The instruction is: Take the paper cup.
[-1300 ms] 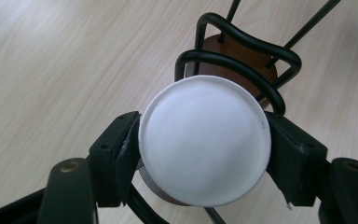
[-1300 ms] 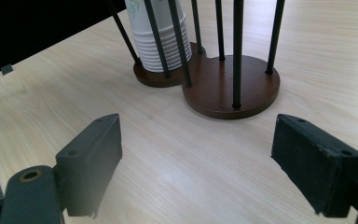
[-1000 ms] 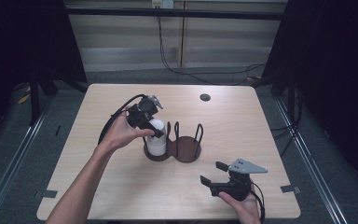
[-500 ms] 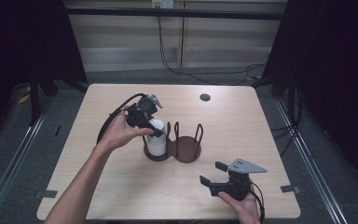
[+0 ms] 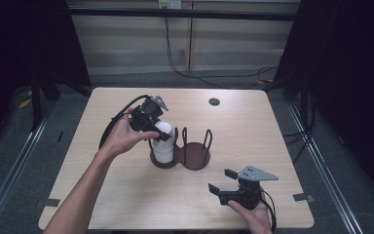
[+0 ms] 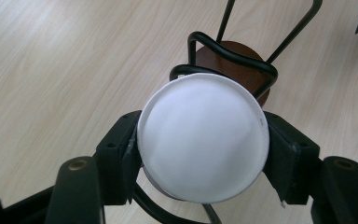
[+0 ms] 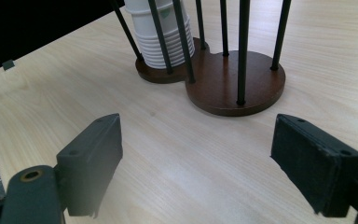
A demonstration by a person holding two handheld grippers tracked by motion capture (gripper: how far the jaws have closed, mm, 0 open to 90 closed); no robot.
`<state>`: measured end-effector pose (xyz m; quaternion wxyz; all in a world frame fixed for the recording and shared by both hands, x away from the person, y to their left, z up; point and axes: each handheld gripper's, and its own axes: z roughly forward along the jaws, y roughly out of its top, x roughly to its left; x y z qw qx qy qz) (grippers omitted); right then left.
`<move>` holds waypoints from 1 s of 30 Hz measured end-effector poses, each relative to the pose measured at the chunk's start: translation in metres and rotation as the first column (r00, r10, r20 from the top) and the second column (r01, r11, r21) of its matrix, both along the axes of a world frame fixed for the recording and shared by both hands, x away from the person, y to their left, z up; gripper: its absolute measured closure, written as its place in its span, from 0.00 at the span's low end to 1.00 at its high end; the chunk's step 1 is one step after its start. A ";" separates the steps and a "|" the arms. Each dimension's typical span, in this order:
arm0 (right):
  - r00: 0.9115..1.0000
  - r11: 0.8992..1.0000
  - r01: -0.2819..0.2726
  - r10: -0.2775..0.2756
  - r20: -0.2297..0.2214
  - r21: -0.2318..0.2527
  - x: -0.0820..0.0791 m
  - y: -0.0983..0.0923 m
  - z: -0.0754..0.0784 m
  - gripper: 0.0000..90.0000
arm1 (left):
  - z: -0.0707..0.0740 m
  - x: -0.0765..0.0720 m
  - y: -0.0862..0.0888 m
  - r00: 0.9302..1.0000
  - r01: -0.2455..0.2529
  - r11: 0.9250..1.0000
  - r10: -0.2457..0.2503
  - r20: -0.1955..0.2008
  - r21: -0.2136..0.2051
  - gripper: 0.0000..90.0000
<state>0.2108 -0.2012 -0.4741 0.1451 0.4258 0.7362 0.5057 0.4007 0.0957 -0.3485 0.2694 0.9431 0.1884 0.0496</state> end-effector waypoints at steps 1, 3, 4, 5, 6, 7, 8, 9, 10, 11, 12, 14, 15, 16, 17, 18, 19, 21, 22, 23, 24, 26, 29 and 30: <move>1.000 1.000 -0.002 0.002 -0.004 0.002 0.000 0.000 0.000 0.17 | 0.001 0.001 0.000 1.000 0.010 1.000 -0.010 -0.003 0.002 0.40; 1.000 1.000 -0.003 0.003 -0.005 0.000 0.000 0.000 0.000 0.18 | 0.002 0.001 0.001 1.000 0.006 1.000 -0.006 0.000 -0.001 0.40; 1.000 1.000 -0.003 0.003 -0.003 0.000 0.000 0.000 0.000 0.17 | 0.003 0.001 0.001 1.000 0.000 1.000 0.000 0.004 -0.009 0.40; 1.000 1.000 -0.001 0.001 -0.001 0.000 0.000 0.000 0.000 0.17 | 0.005 0.001 0.002 1.000 0.006 1.000 -0.006 0.000 -0.005 0.41; 1.000 1.000 0.001 -0.001 -0.001 0.001 0.000 0.000 0.000 0.18 | 0.005 0.001 0.003 1.000 0.003 1.000 -0.003 0.004 -0.016 0.41; 1.000 1.000 0.003 -0.003 0.000 0.001 0.000 -0.001 0.000 0.17 | 0.007 0.001 0.003 1.000 0.004 1.000 -0.004 0.006 -0.016 0.41; 1.000 1.000 0.002 -0.002 0.000 0.003 0.000 -0.001 0.000 0.17 | 0.008 0.000 0.003 1.000 0.000 1.000 0.000 0.007 -0.017 0.41; 1.000 1.000 0.001 -0.001 0.000 0.004 0.000 -0.001 0.000 0.17 | 0.009 0.000 0.004 1.000 0.002 1.000 -0.001 0.005 -0.019 0.41; 1.000 1.000 0.002 -0.002 -0.001 0.001 0.000 0.000 0.000 0.18 | 0.010 0.000 0.004 1.000 0.003 1.000 -0.003 0.012 -0.017 0.41; 1.000 1.000 0.002 -0.002 -0.001 0.000 0.000 0.000 0.000 0.18 | 0.011 0.000 0.005 1.000 -0.003 1.000 0.004 0.009 -0.024 0.41; 1.000 1.000 0.001 -0.001 -0.001 0.003 0.000 0.000 0.000 0.17 | 0.011 -0.001 0.005 1.000 -0.009 0.999 0.009 0.003 -0.036 0.41; 1.000 1.000 0.003 -0.003 -0.001 0.001 0.000 0.000 0.000 0.17 | 0.012 -0.001 0.006 1.000 -0.016 0.999 0.017 0.012 -0.045 0.41; 1.000 1.000 0.002 -0.002 -0.002 0.001 0.000 0.000 0.000 0.17 | 0.013 -0.001 0.007 1.000 -0.011 0.999 0.012 0.007 -0.044 0.41; 1.000 1.000 0.003 -0.003 -0.002 0.001 0.000 0.000 0.000 0.17 | 0.014 0.000 0.008 1.000 -0.010 0.999 0.011 0.012 -0.045 0.41; 1.000 1.000 0.003 -0.003 -0.002 0.002 0.000 0.000 0.000 0.17 | 0.014 -0.001 0.008 1.000 -0.015 0.999 0.015 0.010 -0.049 0.41; 1.000 1.000 0.003 -0.003 -0.003 0.002 0.000 0.000 0.000 0.17 | 0.015 -0.001 0.008 1.000 -0.013 0.999 0.014 0.011 -0.052 0.41; 1.000 1.000 0.002 -0.002 -0.003 0.003 0.000 0.000 0.000 0.17 | 0.015 -0.001 0.008 1.000 -0.023 0.998 0.024 0.012 -0.061 0.41; 1.000 1.000 0.003 -0.003 -0.007 0.000 0.000 0.000 0.000 0.17 | 0.017 0.000 0.010 1.000 -0.022 0.998 0.023 0.022 -0.062 0.41; 1.000 1.000 0.003 -0.003 -0.008 -0.001 0.000 0.000 0.000 0.17 | 0.018 0.000 0.011 1.000 -0.022 0.997 0.023 0.013 -0.073 0.41; 1.000 1.000 0.000 0.000 -0.009 -0.003 0.000 0.000 0.000 0.17 | 0.018 -0.001 0.011 0.999 -0.028 0.997 0.029 0.015 -0.073 0.41; 1.000 1.000 -0.002 0.002 -0.011 -0.002 0.000 0.000 0.000 0.17 | 0.019 -0.001 0.012 0.999 -0.026 0.998 0.027 0.021 -0.065 0.41; 1.000 1.000 0.001 -0.001 -0.009 0.002 0.000 0.000 0.000 0.17 | 0.020 -0.001 0.013 1.000 -0.025 0.997 0.027 0.016 -0.076 0.41; 1.000 1.000 0.005 -0.005 -0.005 0.001 0.001 0.000 0.000 0.17 | 0.022 -0.002 0.013 0.999 -0.045 0.994 0.046 0.013 -0.103 0.41; 1.000 1.000 0.004 -0.004 -0.006 0.003 0.001 0.000 0.000 0.17 | 0.023 -0.002 0.014 0.999 -0.036 0.994 0.038 0.014 -0.107 0.41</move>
